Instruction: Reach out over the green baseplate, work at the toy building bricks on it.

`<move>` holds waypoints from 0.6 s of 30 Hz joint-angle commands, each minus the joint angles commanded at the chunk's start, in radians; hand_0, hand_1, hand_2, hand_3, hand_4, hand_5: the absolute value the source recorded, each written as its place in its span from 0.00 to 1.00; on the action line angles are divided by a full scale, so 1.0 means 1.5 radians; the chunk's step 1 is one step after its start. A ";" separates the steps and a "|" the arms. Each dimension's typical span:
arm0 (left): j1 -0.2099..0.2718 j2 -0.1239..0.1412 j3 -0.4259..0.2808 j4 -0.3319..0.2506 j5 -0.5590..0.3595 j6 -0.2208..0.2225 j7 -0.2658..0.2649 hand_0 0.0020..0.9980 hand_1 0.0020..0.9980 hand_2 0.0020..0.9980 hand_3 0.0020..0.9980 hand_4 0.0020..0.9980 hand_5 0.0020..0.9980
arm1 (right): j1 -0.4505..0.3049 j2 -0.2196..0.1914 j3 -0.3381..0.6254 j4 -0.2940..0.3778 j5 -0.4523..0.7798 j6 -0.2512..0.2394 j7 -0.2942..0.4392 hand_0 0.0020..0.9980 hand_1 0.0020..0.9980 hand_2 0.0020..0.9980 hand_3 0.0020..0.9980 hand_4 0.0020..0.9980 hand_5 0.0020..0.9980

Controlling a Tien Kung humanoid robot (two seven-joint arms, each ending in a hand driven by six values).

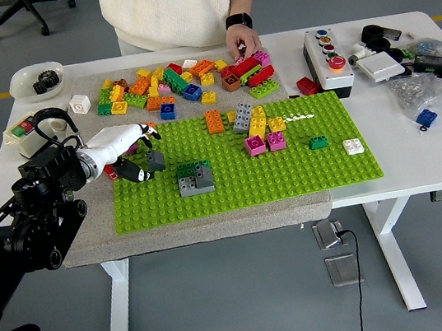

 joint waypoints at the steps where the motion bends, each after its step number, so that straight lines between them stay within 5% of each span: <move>1: 0.000 -0.001 0.000 0.001 0.000 0.002 0.000 0.83 0.77 0.63 0.71 0.80 0.09 | 0.000 0.000 0.000 0.000 0.000 0.000 0.000 0.74 0.64 0.68 0.61 0.82 0.52; 18: -0.003 -0.005 0.004 0.006 0.000 0.008 0.005 0.79 0.74 0.59 0.63 0.73 0.07 | 0.001 -0.001 0.002 0.000 0.001 -0.001 0.000 0.74 0.64 0.68 0.61 0.82 0.52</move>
